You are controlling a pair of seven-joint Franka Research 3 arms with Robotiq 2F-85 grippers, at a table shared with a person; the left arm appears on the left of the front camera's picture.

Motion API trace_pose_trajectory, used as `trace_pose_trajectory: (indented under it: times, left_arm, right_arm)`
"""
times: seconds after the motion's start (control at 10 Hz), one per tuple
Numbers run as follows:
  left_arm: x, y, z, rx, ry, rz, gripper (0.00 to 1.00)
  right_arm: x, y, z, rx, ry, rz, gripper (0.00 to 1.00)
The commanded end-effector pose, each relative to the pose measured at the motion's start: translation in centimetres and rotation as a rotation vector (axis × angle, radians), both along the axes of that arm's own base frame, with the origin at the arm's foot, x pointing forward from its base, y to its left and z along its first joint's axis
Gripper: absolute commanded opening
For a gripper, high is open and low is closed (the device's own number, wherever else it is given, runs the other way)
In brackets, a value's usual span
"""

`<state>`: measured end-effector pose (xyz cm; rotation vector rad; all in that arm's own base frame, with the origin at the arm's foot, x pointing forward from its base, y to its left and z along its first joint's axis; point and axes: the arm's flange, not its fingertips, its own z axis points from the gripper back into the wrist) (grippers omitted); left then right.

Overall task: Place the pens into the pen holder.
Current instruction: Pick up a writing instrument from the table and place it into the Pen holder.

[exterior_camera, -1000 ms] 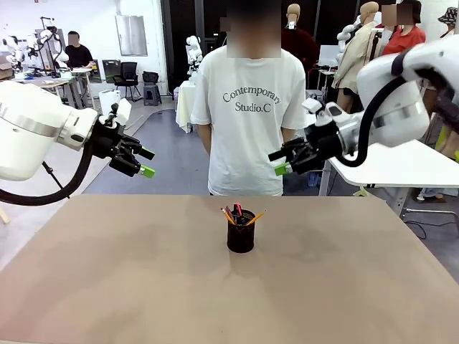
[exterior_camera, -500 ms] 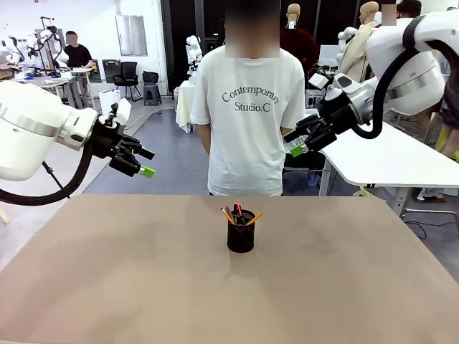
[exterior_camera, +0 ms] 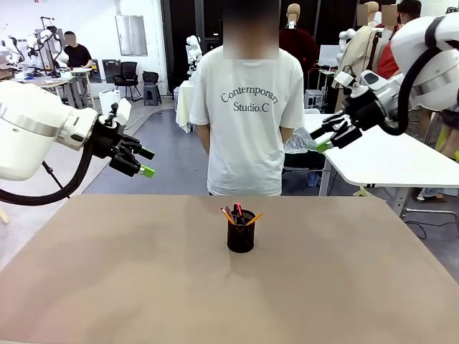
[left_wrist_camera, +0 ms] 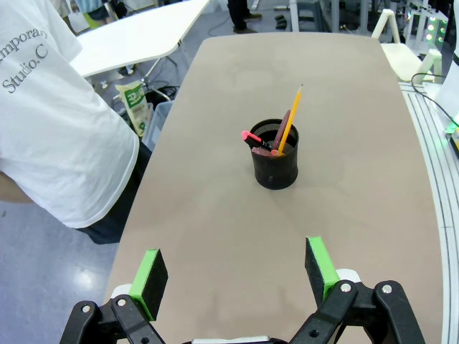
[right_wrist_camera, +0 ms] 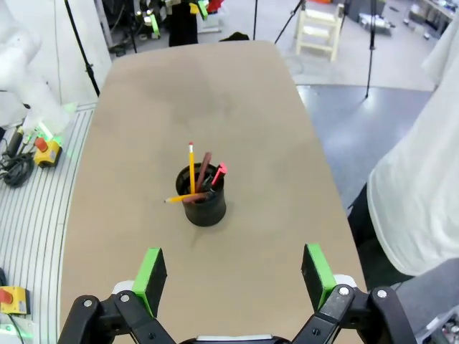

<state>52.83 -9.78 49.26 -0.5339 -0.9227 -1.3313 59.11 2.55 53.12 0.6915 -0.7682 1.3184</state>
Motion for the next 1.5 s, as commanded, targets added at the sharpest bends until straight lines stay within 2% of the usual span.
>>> trace_pose_trajectory:
  times: [0.0,1.4]
  left_arm:
    - [-0.11,0.04,0.12,-0.002,0.002,-0.007,1.00]
    - [-0.11,0.04,0.12,-0.002,0.002,-0.007,1.00]
  right_arm:
    - [-0.02,-0.87,0.28,0.032,0.014,0.010,1.00]
    - [-0.13,-0.88,-0.07,0.005,0.010,-0.003,1.00]
